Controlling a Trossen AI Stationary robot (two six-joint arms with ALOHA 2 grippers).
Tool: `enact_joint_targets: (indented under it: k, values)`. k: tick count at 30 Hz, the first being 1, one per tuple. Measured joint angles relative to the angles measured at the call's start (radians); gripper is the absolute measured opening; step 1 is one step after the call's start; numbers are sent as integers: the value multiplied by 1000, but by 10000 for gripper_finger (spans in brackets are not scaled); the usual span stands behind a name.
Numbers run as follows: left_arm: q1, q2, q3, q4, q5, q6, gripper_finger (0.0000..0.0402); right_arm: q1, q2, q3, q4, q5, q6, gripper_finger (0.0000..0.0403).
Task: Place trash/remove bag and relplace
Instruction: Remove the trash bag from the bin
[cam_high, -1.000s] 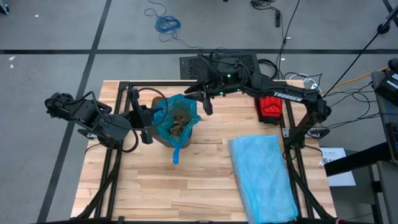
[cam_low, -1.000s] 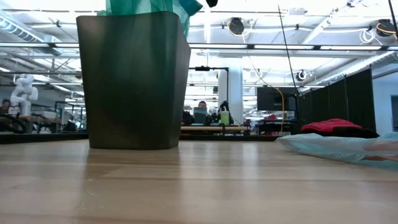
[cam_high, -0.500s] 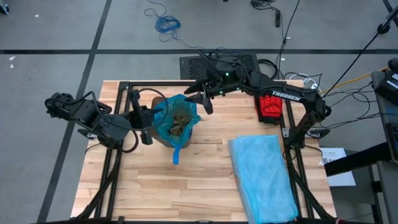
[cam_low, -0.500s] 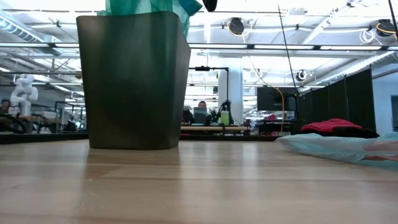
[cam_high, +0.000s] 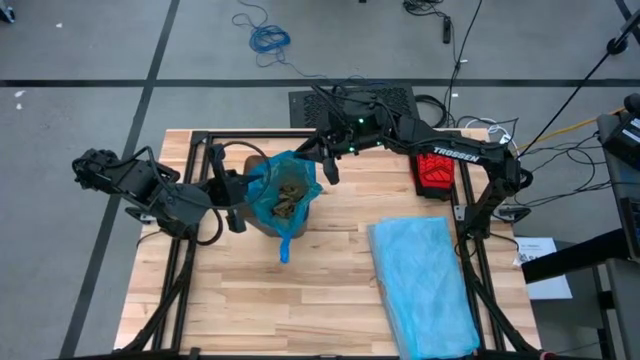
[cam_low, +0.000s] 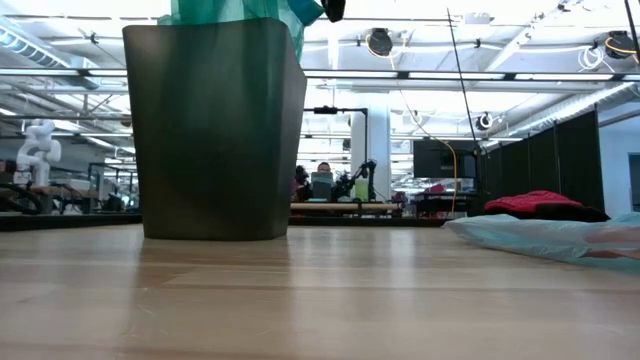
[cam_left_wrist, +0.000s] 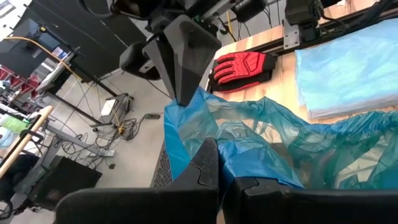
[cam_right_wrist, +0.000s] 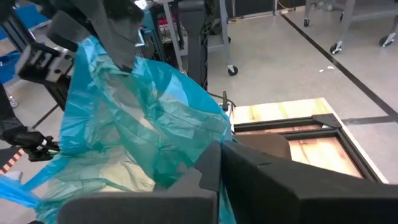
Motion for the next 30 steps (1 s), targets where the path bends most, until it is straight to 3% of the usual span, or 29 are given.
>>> enact_joint_targets:
  k: [4, 9, 17, 30]
  values:
    - [0, 0, 0, -3, 1, 0, 13, 1, -2, 0, -3, -2, -4, 1]
    - [0, 0, 0, -3, -1, 0, 61, 2, -2, 0, -1, -7, -5, 0]
    - [0, 0, 0, 16, -97, 8, 128, 43, -17, 0, -10, -8, -61, 0]
    - [-74, -41, 0, 58, -111, 83, 137, 83, -73, 0, -50, 23, -129, 0]
